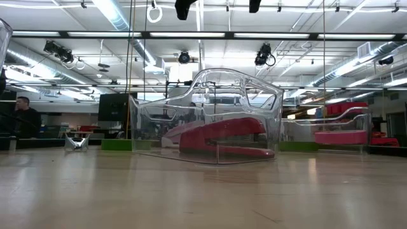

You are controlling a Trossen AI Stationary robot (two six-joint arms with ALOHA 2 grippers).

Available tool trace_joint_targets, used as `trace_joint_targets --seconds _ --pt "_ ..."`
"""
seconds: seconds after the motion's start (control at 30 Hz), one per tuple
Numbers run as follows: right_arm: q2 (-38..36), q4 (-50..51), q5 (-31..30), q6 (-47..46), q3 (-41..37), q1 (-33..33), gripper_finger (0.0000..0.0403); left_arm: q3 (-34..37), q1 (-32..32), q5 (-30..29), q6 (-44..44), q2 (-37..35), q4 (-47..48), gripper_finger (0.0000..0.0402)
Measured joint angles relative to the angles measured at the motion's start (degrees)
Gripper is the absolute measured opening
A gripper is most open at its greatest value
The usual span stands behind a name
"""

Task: Pick and place Stapler, Stapler remover, tape
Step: Put the black staple remover into the bottom transparent bin

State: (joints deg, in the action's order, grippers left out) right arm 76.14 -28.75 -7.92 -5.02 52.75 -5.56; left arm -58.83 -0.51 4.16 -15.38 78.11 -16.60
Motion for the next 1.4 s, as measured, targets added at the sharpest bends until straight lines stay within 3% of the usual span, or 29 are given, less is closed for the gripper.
trace_joint_targets --seconds 0.63,1.17,1.4 --pt "0.00 0.02 2.47 -0.35 0.00 0.00 0.0108 -0.02 -0.09 0.00 0.15 0.00 -0.90 0.0177" --pt "0.00 0.04 2.56 -0.44 0.00 0.00 0.0108 -0.04 -0.13 -1.42 2.68 0.00 -0.83 0.0178" --pt "0.00 0.02 2.54 -0.44 0.00 0.00 0.0108 -0.04 -0.12 -2.95 2.63 0.00 -0.68 0.0215"
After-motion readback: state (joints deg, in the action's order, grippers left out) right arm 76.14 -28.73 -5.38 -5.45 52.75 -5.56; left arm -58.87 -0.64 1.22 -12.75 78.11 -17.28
